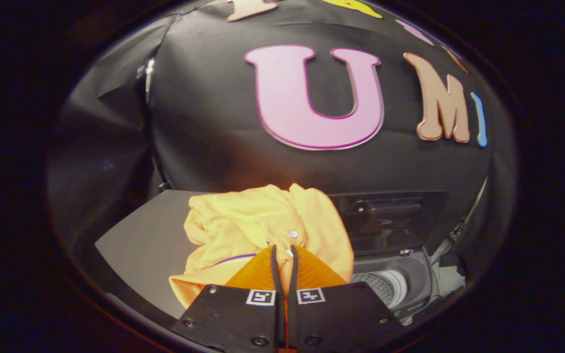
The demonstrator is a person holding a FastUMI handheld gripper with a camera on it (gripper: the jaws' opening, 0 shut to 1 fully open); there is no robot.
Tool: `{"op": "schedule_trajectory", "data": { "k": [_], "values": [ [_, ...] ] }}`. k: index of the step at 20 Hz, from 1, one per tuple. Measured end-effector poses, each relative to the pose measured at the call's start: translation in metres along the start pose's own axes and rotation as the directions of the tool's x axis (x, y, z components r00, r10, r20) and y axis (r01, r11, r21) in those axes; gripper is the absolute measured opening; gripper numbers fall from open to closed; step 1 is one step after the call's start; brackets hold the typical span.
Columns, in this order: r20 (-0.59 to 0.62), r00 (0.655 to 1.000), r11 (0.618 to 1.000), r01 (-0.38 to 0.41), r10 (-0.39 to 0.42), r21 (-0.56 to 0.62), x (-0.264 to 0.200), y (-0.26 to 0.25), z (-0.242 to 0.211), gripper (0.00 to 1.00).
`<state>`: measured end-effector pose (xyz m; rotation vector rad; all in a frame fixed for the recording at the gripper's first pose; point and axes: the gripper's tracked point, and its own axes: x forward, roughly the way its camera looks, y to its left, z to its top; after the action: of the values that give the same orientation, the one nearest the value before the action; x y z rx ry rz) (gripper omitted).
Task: Put the clothes into the washing machine and then close the washing machine lid.
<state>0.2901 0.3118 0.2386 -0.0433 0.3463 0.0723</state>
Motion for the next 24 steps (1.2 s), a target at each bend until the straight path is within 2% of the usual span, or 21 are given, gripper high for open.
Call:
{"op": "schedule_trajectory", "data": {
  "k": [3, 7, 10, 13, 14, 15, 22, 24],
  "values": [
    [0.019, 0.996, 0.996, 0.082, -0.083, 0.043, 0.001, -0.046, 0.002, 0.02],
    [-0.017, 0.99, 0.985, 0.139, -0.138, 0.106, 0.014, -0.058, -0.011, 0.02],
    [-0.06, 0.974, 0.966, 0.226, -0.22, 0.126, 0.013, -0.082, -0.028, 0.04],
    [-0.077, 0.96, 0.943, 0.278, -0.268, 0.185, 0.013, -0.098, -0.037, 0.47],
    [-0.072, 0.962, 0.941, 0.272, -0.262, 0.203, 0.015, -0.1, -0.039, 0.62],
    [-0.069, 0.962, 0.938, 0.272, -0.263, 0.216, 0.014, -0.101, -0.039, 0.65],
    [-0.043, 0.963, 0.942, 0.271, -0.267, 0.196, 0.009, -0.109, -0.037, 0.64],
    [-0.031, 0.964, 0.945, 0.265, -0.264, 0.192, 0.007, -0.108, -0.033, 0.69]
  ]
}}
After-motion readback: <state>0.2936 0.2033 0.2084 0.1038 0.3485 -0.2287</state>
